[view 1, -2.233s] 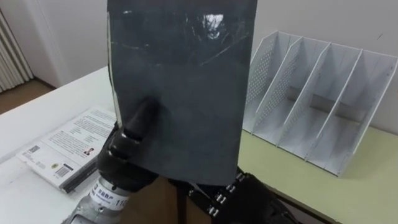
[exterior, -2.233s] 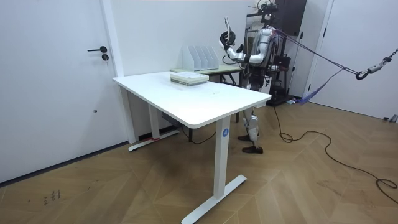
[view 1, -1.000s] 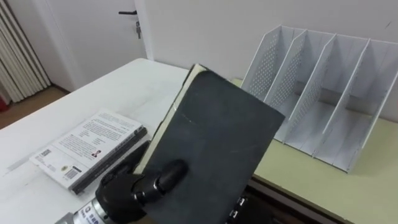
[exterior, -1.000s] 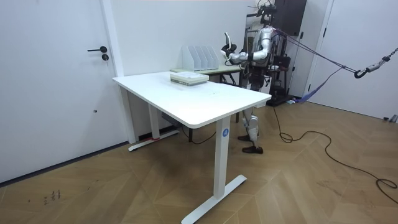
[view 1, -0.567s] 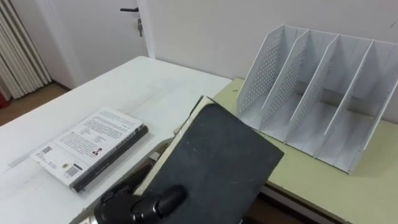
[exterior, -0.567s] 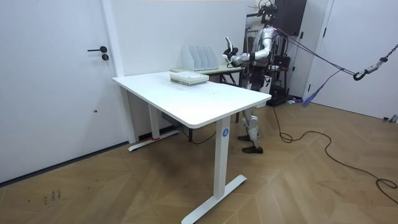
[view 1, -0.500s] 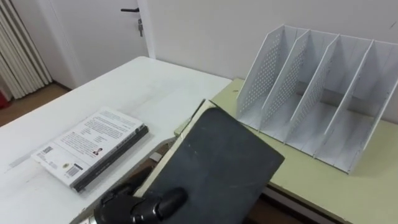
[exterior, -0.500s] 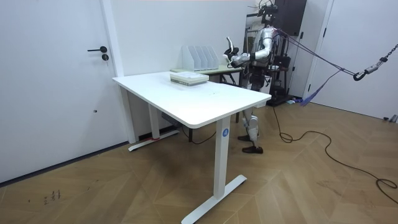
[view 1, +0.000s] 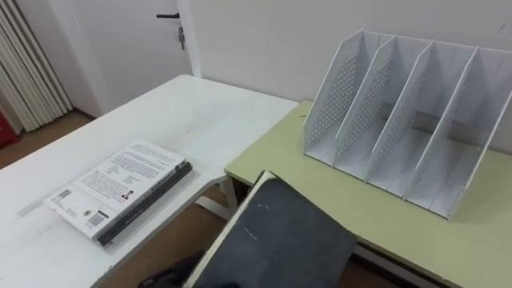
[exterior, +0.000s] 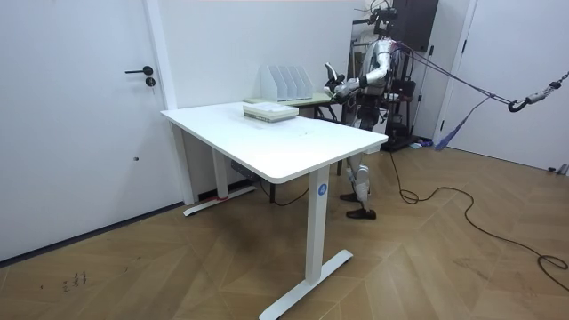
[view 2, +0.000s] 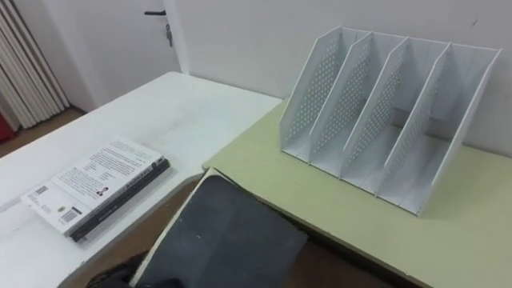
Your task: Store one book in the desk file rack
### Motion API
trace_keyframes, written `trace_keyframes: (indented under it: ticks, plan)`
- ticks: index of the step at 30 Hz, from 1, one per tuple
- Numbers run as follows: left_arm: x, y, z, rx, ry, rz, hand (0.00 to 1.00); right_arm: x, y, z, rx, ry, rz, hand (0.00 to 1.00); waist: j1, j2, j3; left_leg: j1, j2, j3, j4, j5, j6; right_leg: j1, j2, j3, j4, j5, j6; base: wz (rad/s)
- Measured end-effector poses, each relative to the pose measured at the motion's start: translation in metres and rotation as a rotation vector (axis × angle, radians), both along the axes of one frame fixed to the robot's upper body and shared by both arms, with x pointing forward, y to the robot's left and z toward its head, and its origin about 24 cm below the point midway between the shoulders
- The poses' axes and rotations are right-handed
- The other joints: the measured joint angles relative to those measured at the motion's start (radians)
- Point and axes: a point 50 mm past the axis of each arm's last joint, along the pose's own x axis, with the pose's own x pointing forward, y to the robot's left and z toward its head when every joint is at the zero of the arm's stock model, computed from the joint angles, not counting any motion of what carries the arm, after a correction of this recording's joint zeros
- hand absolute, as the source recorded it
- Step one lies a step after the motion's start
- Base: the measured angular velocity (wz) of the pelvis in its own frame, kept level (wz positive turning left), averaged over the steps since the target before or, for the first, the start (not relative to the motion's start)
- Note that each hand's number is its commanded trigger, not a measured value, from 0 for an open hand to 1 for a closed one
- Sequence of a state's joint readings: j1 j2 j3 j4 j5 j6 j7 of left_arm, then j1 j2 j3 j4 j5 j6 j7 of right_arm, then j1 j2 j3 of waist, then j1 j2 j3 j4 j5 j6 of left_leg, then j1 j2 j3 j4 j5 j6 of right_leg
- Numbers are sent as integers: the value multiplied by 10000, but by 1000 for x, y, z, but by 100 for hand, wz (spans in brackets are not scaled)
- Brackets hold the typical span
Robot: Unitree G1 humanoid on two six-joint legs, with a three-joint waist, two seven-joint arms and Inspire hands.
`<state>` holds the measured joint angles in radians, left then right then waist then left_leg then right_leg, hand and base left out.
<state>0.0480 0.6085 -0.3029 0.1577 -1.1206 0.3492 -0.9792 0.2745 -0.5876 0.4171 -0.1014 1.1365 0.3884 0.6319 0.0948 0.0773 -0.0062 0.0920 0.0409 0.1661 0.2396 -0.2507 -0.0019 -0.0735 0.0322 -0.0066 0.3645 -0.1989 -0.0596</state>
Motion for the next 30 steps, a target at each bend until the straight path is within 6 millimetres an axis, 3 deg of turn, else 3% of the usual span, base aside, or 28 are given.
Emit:
trace_keyframes:
  ticks: [7,8,9,10,19,24,27,30]
  plan:
    - [-3,1,-7,-156,441,-9,100,-1,1,-3,-37,152,88,100,2,-78,55,-11,-9,18,5,-1,0,-19,-19,-11,1,-2,4,0]
    - [-4,1,-9,-256,599,50,93,0,1,-3,31,102,66,100,-15,-88,62,-12,-10,35,-1,-1,0,-30,-19,-6,10,-2,4,0]
    - [-4,2,-9,-309,664,98,64,0,1,-2,27,80,66,100,-21,-94,64,-15,-10,50,-3,-1,0,-46,-20,-1,26,-2,4,-8]
    - [-5,2,-11,-364,745,136,0,2,1,-2,27,24,85,100,-13,-107,63,-52,-10,129,-3,-2,0,-125,-27,19,85,-5,0,-6]
    - [-10,9,-18,15,1208,90,0,9,2,3,311,-234,-104,100,-61,-162,93,-115,-6,160,-2,-3,-2,-186,-38,6,139,-29,-4,0]
    - [-11,11,-19,375,1134,-41,0,13,0,5,277,-384,-157,100,-85,-388,71,-110,4,182,-40,-3,-2,-158,-35,-25,117,-28,-6,1]
    - [-13,17,-27,1159,1214,-47,0,18,-5,8,177,-597,-360,100,-107,-519,20,-45,-10,225,-16,-1,-1,-146,-44,-5,127,-24,-4,-5]
    - [-23,28,-44,2734,1655,-279,0,36,-11,19,-56,-1445,-790,100,-287,-637,73,46,-15,287,-16,-2,-1,-75,-38,10,117,-10,-6,-6]
